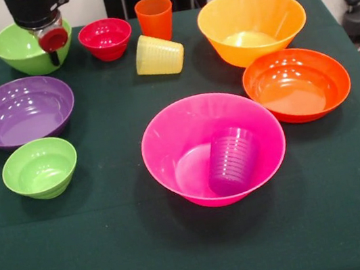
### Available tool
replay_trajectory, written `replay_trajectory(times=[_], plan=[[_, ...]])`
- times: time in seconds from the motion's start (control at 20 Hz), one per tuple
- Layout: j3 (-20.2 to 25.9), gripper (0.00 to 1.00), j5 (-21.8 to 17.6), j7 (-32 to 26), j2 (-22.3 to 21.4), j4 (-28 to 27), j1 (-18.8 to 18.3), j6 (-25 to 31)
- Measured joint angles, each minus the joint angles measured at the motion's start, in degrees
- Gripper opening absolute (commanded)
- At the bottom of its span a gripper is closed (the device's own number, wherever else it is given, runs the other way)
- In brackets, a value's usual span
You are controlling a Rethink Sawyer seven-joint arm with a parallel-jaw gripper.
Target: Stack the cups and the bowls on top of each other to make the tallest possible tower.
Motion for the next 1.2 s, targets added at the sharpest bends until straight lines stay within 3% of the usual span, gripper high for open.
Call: replay_trajectory(times=[0.75, 1.2], plan=[[-0.1, 0.0, 0.0, 0.0, -0.8, 0.0, -0.1, 0.0], [1.3, 0.0, 0.0, 0.0, -5.3, 0.0, -0.1, 0.0]])
